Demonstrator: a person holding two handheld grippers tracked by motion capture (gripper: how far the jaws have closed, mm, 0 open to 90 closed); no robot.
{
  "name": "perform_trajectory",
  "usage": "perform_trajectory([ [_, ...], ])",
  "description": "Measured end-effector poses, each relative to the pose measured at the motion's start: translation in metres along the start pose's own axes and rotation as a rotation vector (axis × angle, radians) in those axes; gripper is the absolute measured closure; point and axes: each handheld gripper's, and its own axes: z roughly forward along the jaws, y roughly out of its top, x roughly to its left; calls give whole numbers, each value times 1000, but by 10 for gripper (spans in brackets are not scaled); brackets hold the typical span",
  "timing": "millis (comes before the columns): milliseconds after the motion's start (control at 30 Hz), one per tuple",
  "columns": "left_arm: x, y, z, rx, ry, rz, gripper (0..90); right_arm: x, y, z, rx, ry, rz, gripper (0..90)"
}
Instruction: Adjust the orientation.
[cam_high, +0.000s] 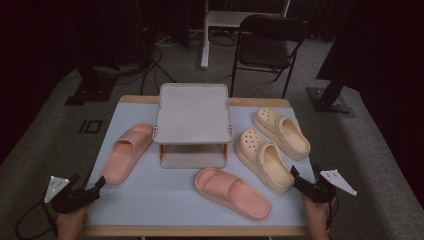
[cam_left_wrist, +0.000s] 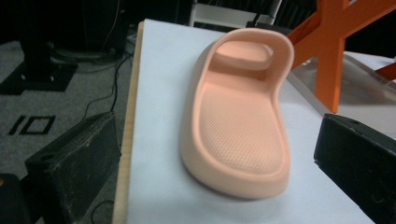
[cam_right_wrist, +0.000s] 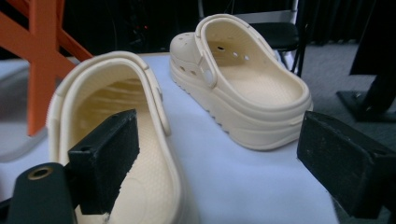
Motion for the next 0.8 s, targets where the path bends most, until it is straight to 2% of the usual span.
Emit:
perform_trajectory([
  [33,2,0,0,11,4,0,5,1,0,1,-3,-3,-16,126],
  [333,5,7,8,29,-9,23,5,3,-3,1,5,15,4,126],
  [567,11,20,20,29,-17,32,5,6,-5,-3,13,42,-3,130],
  [800,12,28,40,68,-31,62,5,6,-6,-9,-2,54,-13,124],
])
